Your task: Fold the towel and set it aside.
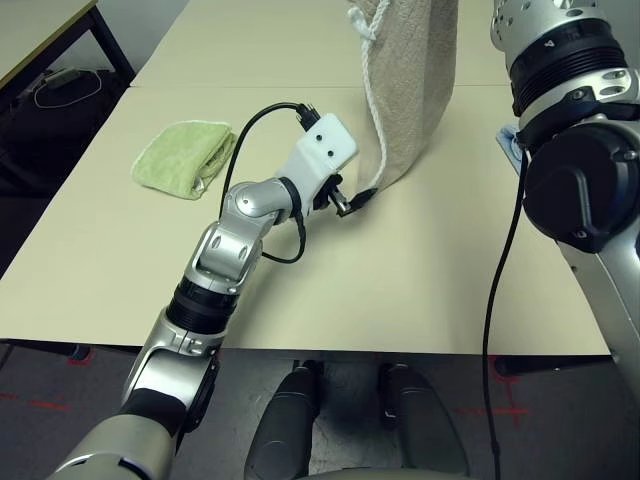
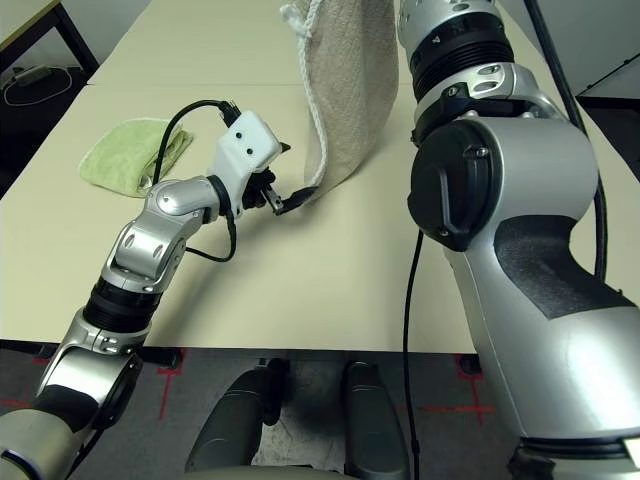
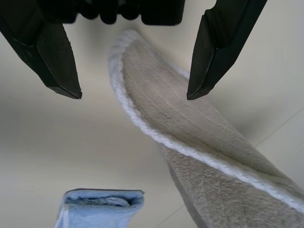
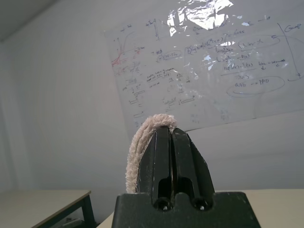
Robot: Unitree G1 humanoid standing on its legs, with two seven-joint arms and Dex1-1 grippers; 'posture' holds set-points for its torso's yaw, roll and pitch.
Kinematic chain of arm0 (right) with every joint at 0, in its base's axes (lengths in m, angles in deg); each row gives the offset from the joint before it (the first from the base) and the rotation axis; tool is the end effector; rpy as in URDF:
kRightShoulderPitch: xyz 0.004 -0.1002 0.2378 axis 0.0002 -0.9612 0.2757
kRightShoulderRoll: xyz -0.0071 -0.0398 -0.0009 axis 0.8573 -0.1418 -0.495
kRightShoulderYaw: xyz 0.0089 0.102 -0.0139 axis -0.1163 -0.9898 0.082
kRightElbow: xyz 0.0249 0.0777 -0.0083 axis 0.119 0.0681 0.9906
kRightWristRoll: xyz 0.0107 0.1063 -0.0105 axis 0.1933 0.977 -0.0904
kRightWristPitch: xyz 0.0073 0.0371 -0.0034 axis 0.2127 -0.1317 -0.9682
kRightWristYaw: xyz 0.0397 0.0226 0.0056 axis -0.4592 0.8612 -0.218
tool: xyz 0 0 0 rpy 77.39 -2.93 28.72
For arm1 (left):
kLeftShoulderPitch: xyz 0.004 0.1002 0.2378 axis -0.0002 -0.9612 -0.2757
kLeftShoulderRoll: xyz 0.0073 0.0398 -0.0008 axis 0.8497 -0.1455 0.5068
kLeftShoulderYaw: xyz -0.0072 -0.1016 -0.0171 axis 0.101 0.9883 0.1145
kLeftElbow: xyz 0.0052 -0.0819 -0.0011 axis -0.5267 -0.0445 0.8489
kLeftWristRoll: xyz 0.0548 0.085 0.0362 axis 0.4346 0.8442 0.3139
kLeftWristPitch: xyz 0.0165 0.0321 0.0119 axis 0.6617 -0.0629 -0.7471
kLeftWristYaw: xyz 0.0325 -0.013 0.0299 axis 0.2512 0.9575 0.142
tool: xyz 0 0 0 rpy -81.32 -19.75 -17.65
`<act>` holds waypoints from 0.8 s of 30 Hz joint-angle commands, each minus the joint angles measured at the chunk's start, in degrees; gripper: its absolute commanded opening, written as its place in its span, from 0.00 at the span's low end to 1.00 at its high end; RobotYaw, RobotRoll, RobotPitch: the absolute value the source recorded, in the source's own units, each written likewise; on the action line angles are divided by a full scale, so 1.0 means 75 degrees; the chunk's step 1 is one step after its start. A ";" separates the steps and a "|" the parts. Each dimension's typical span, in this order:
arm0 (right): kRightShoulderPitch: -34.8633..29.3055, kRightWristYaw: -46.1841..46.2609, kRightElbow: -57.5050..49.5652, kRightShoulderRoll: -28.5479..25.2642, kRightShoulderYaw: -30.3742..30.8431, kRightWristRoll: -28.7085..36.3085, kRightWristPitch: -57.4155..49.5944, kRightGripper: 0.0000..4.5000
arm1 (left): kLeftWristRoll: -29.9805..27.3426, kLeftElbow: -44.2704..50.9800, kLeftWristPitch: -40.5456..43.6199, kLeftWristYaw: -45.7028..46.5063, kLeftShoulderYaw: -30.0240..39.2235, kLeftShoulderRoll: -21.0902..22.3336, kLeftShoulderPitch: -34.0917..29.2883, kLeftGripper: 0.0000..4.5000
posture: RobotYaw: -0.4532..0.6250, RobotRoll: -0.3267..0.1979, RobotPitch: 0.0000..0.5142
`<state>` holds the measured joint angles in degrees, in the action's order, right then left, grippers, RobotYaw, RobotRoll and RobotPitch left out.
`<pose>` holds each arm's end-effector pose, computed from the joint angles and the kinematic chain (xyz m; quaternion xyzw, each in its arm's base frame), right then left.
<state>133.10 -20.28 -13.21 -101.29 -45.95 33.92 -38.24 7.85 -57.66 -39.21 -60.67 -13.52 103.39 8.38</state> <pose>0.3612 -0.1227 0.3940 0.1399 -0.3628 0.1791 0.9037 0.2879 0.1123 0.2072 0.2182 -0.0222 -0.4474 0.8670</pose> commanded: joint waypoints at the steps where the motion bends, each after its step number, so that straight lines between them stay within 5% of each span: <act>1: 0.0016 0.0023 0.0002 -0.0005 0.0048 -0.0022 -0.0033 0.00 | -0.0185 0.0006 0.0287 0.0020 -0.0030 -0.0114 -0.0020 0.96 | 0.50 0.62 0.36; 4: 0.0019 0.0024 -0.0005 -0.0019 0.0049 -0.0025 -0.0023 0.00 | -0.0270 -0.0078 0.0542 0.0131 0.0018 -0.0254 0.0025 0.78 | 0.50 0.62 0.36; 8: 0.0035 0.0016 -0.0013 -0.0021 0.0045 -0.0015 -0.0019 0.00 | -0.0190 -0.0316 0.0625 0.0311 0.0003 -0.0344 -0.0049 0.79 | 0.50 0.62 0.36; 10: 0.0049 0.0014 -0.0017 -0.0024 0.0045 -0.0014 -0.0016 0.00 | -0.0137 -0.0447 0.0611 0.0383 -0.0009 -0.0308 -0.0119 0.70 | 0.49 0.62 0.36; 18: 0.0076 0.0006 -0.0014 -0.0066 0.0037 -0.0012 -0.0004 0.00 | -0.0203 -0.0520 0.1063 0.0385 -0.0008 -0.0110 -0.0303 0.01 | 0.49 0.62 0.36; 24: -0.0059 -0.0003 0.0002 -0.0172 0.0085 -0.0072 -0.0016 0.00 | -0.0315 -0.0474 0.1169 0.0222 0.0199 0.0200 -0.0114 0.00 | 0.49 0.62 0.36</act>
<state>133.10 -20.29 -13.21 -101.93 -45.48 33.75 -38.24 6.27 -60.59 -30.91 -58.20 -12.70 104.16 6.94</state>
